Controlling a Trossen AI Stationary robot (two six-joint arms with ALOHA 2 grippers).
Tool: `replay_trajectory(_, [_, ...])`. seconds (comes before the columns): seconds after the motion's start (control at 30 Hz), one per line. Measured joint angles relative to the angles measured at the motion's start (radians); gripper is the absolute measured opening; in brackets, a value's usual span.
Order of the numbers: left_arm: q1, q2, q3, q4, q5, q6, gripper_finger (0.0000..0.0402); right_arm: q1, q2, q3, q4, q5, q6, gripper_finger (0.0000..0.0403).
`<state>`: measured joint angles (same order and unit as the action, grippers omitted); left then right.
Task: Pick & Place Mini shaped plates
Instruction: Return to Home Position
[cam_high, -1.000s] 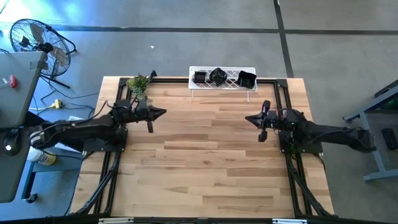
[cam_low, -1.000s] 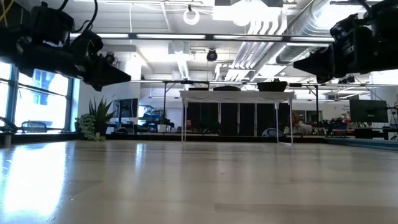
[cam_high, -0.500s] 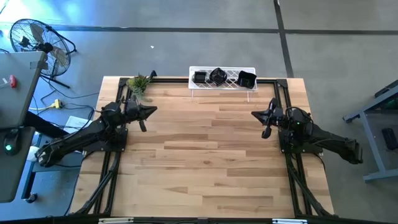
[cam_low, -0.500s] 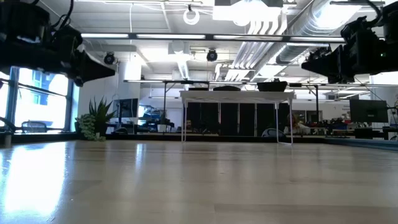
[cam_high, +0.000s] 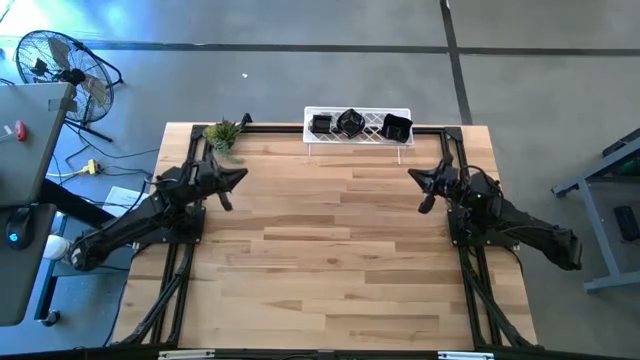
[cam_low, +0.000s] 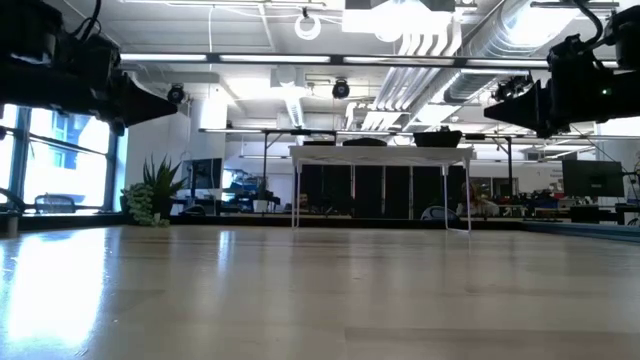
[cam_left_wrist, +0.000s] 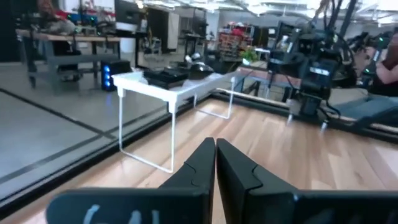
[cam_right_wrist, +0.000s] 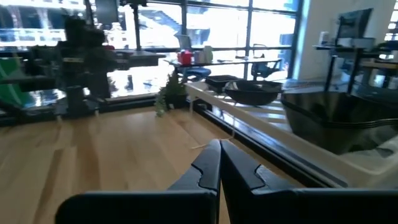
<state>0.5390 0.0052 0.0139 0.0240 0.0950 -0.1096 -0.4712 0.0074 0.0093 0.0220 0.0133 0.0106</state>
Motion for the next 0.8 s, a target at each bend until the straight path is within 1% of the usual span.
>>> replay_trajectory(0.2, [-0.024,0.013,-0.001,-0.007,-0.033,-0.025,0.0012,-0.008,0.013,0.000,0.012,0.102,0.024,0.0000])
replay_trajectory(0.47, [-0.022,0.033,-0.002,-0.010,-0.041,-0.052,0.0012,-0.007,0.074,0.000,0.036,0.279,0.039,0.0000])
replay_trajectory(0.8, [-0.022,0.033,-0.002,-0.009,-0.038,-0.052,0.0012,-0.007,0.111,0.000,0.048,0.266,0.034,0.0011])
